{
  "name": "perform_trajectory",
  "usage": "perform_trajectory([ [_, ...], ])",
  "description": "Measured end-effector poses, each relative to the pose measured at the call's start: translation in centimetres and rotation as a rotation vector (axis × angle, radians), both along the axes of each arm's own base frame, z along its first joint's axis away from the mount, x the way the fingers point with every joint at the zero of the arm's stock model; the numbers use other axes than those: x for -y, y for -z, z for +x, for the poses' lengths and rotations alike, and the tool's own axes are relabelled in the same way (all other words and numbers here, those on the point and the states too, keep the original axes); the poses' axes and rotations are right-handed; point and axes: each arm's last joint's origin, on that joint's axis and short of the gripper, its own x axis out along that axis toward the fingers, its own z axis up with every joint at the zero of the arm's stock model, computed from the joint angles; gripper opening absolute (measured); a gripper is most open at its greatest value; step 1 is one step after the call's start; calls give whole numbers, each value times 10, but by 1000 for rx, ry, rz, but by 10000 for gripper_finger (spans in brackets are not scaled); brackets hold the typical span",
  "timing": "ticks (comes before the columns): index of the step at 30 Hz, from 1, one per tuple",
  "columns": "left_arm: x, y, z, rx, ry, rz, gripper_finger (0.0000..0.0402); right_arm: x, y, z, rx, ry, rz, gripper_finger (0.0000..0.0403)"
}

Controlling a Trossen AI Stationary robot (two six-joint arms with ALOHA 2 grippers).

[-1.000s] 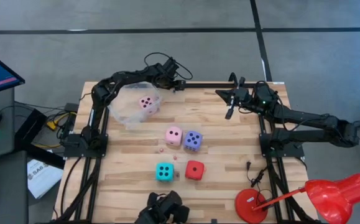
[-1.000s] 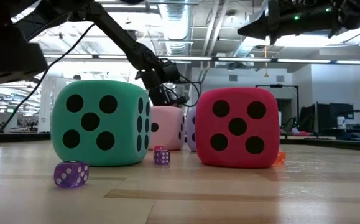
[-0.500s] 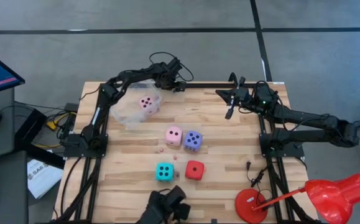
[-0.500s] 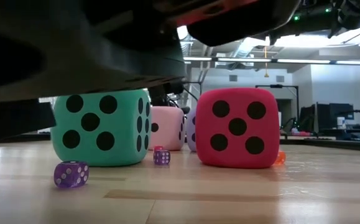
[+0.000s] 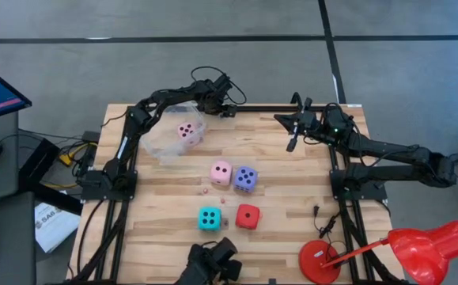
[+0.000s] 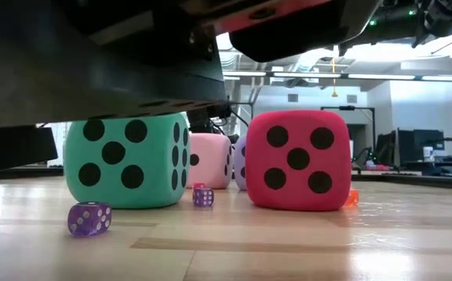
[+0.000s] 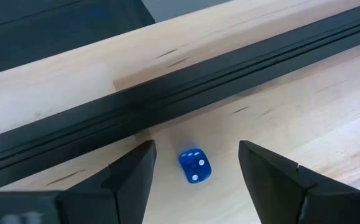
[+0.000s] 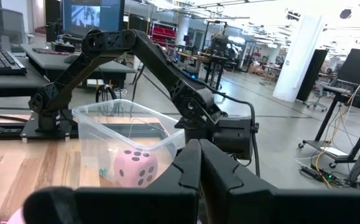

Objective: Pick & Place Dice
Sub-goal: Put the small blue dice into the transparent container

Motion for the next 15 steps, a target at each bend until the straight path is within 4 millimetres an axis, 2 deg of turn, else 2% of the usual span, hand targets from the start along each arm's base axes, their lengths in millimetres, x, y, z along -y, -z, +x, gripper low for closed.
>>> perform_trajectory([
  [5,1,0,0,-2,0,-2,213,0,0,0,-2,-1,-2,0],
  [15,3,1,2,-11,-2,2,136,0,0,0,-5,-1,0,0],
])
